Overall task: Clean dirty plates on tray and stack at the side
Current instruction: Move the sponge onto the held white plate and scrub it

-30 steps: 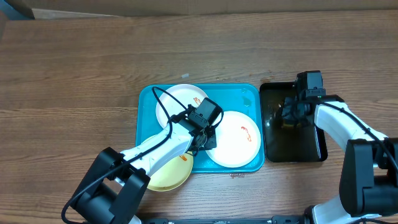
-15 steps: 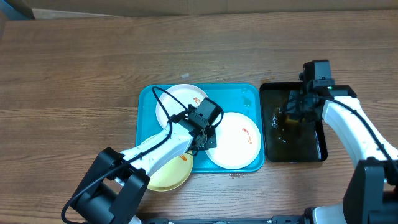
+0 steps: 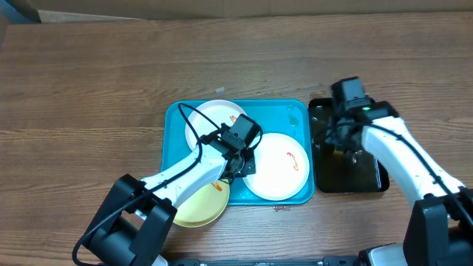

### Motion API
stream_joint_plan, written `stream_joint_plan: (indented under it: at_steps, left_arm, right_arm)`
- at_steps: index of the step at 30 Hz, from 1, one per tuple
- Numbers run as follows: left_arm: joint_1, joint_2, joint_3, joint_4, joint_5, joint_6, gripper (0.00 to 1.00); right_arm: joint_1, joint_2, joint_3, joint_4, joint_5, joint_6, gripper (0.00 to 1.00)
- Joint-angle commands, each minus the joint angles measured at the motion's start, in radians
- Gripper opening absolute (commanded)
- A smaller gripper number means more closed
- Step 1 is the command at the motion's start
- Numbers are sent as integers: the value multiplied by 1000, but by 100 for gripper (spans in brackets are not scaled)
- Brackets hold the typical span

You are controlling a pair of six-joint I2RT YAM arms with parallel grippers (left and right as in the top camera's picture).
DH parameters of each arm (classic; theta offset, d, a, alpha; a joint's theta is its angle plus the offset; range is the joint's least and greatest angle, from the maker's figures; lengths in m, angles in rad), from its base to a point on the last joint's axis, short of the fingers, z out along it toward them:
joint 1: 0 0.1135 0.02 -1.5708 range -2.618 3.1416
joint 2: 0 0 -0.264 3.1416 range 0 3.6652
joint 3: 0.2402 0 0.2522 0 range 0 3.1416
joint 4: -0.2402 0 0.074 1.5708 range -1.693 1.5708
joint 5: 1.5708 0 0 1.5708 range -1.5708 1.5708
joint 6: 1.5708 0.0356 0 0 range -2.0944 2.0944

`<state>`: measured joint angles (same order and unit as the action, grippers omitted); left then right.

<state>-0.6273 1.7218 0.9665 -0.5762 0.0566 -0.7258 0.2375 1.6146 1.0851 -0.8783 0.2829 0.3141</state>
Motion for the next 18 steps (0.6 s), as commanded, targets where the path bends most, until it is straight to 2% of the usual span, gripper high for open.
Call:
stream_joint_plan:
  at_steps: [1,18]
  left_arm:
    - [7,11,-8,-7,0,-4,4]
    - [7,11,-8,-7,0,-3,4]
  right_arm:
    - [34,-18,22,12,121,27,4]
    - [23,-18,22,35,164,27,4]
